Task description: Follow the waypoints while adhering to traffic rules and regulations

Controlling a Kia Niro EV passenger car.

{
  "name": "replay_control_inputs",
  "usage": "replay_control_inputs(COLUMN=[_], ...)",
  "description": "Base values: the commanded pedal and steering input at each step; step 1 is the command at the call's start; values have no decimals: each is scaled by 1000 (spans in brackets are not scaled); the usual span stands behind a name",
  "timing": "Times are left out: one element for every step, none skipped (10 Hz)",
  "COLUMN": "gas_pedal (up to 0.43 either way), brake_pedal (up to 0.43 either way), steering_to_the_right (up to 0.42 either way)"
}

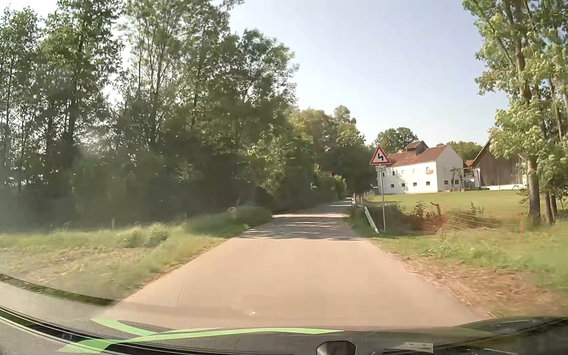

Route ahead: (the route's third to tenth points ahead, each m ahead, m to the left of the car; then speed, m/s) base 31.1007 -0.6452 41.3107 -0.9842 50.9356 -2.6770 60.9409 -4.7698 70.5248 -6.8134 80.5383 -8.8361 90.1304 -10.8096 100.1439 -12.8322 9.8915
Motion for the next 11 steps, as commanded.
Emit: replay_control_inputs(gas_pedal=[130, 130, 130, 130, 130, 130, 130, 138, 138, 138, 138], brake_pedal=[0, 0, 0, 0, 0, 0, 0, 0, 0, 0, 0], steering_to_the_right=[1, 1, 1, 1, 1, 1, 1, 2, 3, 4, 4])
